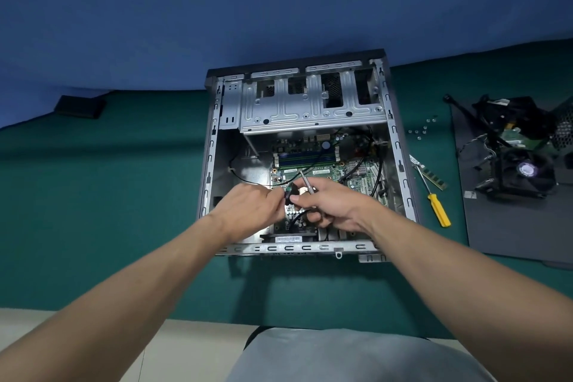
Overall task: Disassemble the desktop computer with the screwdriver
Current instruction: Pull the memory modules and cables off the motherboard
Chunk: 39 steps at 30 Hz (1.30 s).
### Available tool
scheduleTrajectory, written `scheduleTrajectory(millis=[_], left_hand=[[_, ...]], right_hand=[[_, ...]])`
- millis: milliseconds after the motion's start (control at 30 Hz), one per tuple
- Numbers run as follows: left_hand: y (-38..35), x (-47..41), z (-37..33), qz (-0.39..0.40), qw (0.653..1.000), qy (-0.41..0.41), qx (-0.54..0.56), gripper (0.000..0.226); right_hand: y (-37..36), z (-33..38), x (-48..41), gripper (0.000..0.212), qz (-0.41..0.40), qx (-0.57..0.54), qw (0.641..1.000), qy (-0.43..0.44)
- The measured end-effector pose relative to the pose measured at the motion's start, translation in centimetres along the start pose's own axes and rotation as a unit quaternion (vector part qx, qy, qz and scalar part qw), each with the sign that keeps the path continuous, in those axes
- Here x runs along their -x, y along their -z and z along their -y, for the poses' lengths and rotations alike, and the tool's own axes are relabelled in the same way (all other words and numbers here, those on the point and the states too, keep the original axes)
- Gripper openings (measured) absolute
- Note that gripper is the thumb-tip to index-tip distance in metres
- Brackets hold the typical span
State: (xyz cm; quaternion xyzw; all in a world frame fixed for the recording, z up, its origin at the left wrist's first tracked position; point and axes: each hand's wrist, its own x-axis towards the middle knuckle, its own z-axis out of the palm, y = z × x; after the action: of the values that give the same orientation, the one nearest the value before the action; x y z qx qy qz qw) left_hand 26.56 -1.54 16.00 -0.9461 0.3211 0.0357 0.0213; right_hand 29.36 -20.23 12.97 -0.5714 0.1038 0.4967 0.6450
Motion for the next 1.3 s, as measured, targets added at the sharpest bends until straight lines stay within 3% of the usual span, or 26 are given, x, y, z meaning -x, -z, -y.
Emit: scheduleTrajectory(millis=[200,300,533,767,900,1067,1300], left_hand=[[-0.9,0.0,0.3,-0.025,0.996,0.074,0.041,0.025],[-1.6,0.1,0.7,-0.022,0.989,0.117,0.085,0.037],[-1.9,-0.1,1.6,-0.038,0.992,0.048,0.108,0.021],[-2.7,-0.6,2.2,-0.05,0.984,0.077,0.155,0.028],[-2.4,-1.0,2.2,-0.092,0.99,0.039,0.095,0.014],[-1.9,-1.5,2.3,-0.09,0.995,0.029,-0.03,0.016],[-1.7,-2.2,1.8,-0.08,0.993,0.043,-0.07,0.019]], right_hand=[[-0.4,0.0,-0.6,0.027,-0.008,-0.025,1.0,0.015],[-0.4,0.0,-0.8,0.028,-0.014,-0.085,0.996,0.019],[-0.8,0.0,-1.3,0.028,-0.023,-0.132,0.991,0.021],[-0.9,0.1,-1.6,0.025,-0.004,-0.146,0.989,0.032],[-1.0,0.1,-1.8,0.025,-0.004,-0.147,0.989,0.033],[-1.0,0.1,-2.0,0.016,-0.01,-0.133,0.99,0.037],[-1.2,-0.3,-2.1,0.017,-0.037,-0.128,0.99,0.051]])
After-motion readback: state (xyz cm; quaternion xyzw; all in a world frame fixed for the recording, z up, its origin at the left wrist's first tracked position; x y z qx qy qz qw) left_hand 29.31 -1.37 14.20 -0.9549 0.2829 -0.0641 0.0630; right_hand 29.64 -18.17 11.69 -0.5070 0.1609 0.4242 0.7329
